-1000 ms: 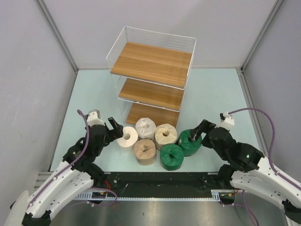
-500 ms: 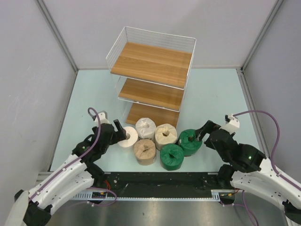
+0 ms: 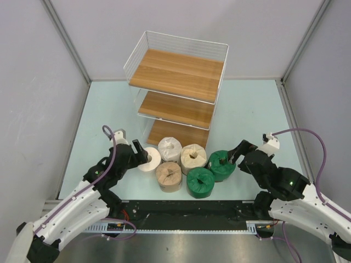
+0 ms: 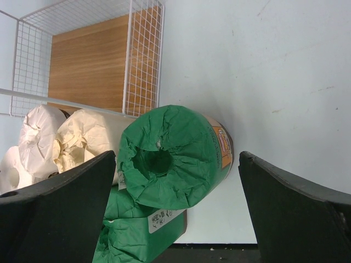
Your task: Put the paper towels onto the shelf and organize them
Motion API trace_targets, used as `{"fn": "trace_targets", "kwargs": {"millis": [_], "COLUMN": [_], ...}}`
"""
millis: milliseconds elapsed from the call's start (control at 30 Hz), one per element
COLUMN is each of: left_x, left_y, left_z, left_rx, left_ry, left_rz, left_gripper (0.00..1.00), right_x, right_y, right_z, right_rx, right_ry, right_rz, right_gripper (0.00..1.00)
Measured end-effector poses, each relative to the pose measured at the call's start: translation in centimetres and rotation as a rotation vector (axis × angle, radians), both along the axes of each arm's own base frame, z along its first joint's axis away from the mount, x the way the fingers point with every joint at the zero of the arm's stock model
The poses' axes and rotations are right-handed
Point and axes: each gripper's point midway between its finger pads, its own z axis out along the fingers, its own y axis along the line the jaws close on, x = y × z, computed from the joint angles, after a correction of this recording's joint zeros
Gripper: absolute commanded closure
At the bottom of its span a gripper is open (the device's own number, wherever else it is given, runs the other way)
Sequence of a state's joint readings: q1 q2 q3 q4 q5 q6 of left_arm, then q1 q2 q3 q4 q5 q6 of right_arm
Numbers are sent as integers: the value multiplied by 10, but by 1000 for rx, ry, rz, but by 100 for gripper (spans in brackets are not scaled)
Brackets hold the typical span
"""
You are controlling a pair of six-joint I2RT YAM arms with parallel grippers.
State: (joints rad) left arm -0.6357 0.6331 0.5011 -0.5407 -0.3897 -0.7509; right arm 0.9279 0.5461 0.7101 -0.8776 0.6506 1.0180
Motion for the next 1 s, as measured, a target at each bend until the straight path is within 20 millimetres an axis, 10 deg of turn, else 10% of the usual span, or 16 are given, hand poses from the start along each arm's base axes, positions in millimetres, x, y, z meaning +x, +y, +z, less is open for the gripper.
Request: {"fn": "trace_targets", "kwargs": {"millis": [633, 1000], "left_x": [-14, -9], "left_y": [-2, -7], "left_z": [-32, -33], "left_rx": [-6, -12], "left_ry": [62, 62], "left_rz": [-37, -42], "left_gripper": [28, 51], "right_x": [-1, -3], "right_y": [-1, -3], "right_z": [-13, -16], "right_rx": [-8, 1], "right_ry": [26, 30], "right_rz": [-15, -22], "right_gripper": [0, 0]}}
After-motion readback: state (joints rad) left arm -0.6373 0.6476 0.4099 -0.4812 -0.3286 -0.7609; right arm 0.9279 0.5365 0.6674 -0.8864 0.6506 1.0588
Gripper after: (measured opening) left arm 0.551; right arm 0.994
